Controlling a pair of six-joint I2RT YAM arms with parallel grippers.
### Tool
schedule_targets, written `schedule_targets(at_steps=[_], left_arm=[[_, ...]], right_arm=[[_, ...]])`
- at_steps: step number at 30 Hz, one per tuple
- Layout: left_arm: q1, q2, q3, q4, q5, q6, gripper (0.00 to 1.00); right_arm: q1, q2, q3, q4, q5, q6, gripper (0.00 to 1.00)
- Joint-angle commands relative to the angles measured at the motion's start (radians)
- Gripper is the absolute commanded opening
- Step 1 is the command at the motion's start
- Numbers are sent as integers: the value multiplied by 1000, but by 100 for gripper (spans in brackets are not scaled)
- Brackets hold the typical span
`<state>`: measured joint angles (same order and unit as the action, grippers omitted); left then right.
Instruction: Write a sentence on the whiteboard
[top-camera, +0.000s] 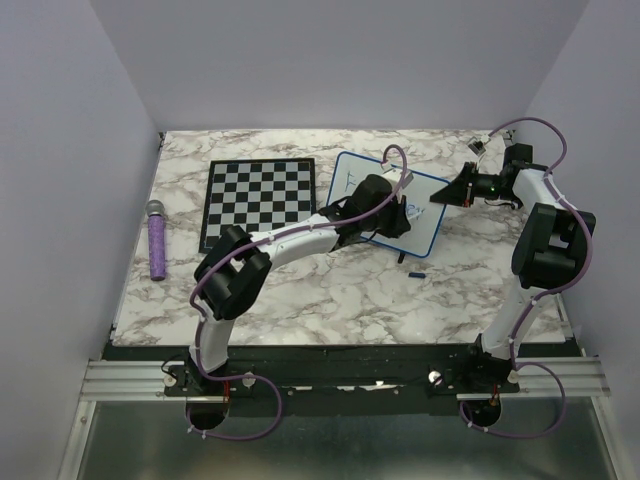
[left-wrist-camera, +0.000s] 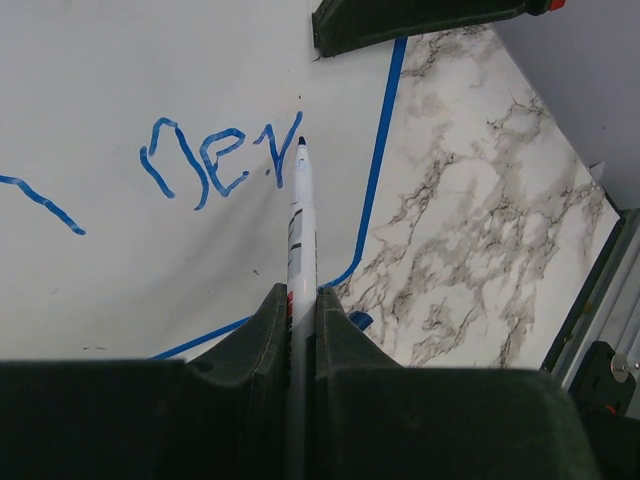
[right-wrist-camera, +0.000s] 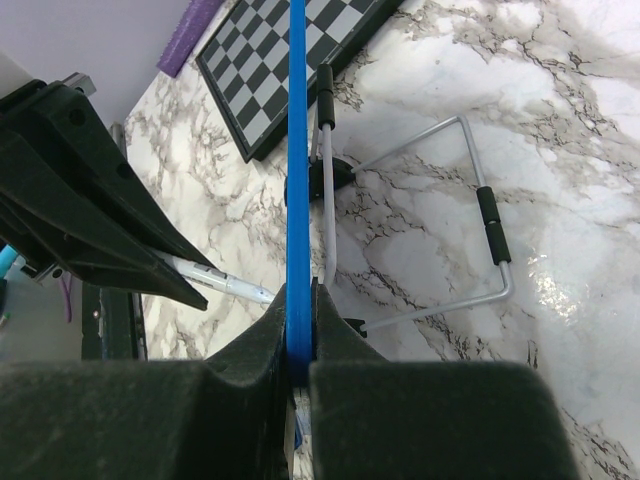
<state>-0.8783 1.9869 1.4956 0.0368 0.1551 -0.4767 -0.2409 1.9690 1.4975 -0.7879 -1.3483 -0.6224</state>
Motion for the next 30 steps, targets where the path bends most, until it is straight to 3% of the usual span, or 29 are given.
schedule_targets(at_steps=[1, 30], left_arm=[[2, 29, 31, 2, 24, -3, 0], [5, 82, 118, -35, 12, -10, 0]], right_arm=[[8, -19, 27, -1, 32, -46, 1], [8, -21, 27, -2, 31, -50, 1]])
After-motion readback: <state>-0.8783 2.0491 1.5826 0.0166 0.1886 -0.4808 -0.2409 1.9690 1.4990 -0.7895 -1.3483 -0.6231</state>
